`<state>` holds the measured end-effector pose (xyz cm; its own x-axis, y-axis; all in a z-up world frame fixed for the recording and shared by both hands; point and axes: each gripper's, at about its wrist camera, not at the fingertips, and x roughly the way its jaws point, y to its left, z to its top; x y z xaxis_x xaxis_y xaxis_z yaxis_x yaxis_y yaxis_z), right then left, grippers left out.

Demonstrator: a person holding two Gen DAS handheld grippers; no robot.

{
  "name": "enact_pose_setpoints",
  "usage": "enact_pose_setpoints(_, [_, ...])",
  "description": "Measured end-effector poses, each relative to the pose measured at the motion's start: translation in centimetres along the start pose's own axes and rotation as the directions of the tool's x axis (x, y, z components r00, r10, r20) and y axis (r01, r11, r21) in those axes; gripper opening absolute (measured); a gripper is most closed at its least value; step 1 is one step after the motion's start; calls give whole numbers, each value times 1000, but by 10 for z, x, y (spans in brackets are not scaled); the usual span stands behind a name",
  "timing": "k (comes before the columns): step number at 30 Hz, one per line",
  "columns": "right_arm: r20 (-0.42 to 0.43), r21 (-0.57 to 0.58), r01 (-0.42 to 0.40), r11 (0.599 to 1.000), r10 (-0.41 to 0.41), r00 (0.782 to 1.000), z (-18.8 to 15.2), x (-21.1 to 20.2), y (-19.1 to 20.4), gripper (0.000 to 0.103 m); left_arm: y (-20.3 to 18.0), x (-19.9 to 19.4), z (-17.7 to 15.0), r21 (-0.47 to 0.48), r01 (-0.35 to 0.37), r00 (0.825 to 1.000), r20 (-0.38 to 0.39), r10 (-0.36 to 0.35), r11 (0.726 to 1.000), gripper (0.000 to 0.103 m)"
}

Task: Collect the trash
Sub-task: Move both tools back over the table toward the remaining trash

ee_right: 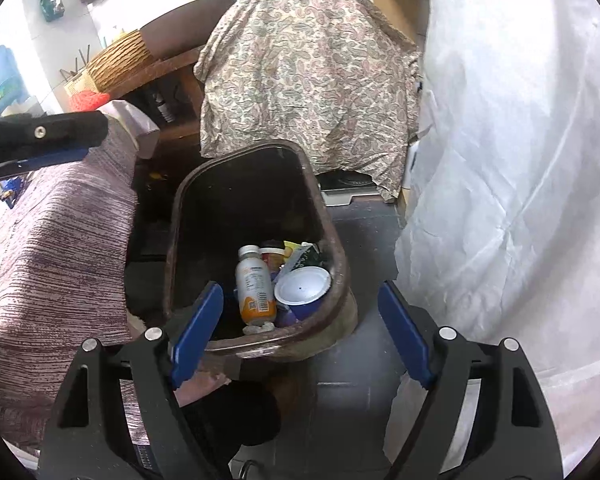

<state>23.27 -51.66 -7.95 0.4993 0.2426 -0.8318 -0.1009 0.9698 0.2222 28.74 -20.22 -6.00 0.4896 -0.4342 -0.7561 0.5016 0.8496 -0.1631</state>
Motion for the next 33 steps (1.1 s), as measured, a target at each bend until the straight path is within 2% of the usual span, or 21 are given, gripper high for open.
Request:
enact_pose_setpoints(3, [1, -18, -16, 1000, 16, 1000, 3, 0, 11, 80, 11, -14, -2, -6, -21, 1000, 23, 22, 1000, 75])
enact_pose_setpoints(7, [9, -48, -38, 998, 39, 999, 9, -1, 27, 80, 31, -36, -7, -22, -88, 994, 63, 89, 996, 76])
enact_pose_setpoints(11, [19, -92, -73, 993, 75, 997, 16, -2, 52, 80, 66, -62, -13, -73, -164, 980, 102, 171, 984, 76])
enact_pose_setpoints(15, [28, -150, -108, 983, 113, 993, 24, -4, 80, 80, 104, -88, -23, -150, -238, 958, 126, 257, 960, 77])
enact_pose_setpoints(19, [33, -201, -140, 970, 149, 988, 33, -3, 108, 80, 150, -116, -35, -243, -328, 922, 126, 365, 913, 79])
enact_pose_setpoints(27, [31, -283, -214, 935, 232, 972, 53, -4, 156, 80, 230, -148, -53, -370, -447, 860, 71, 505, 814, 79])
enact_pose_setpoints(32, [29, -345, -250, 905, 276, 961, 71, -7, 189, 80, 282, -149, -54, -449, -476, 848, -5, 531, 756, 79])
enact_pose_setpoints(33, [31, -353, -251, 901, 279, 960, 73, -7, 193, 80, 288, -147, -54, -454, -477, 848, -13, 529, 753, 79])
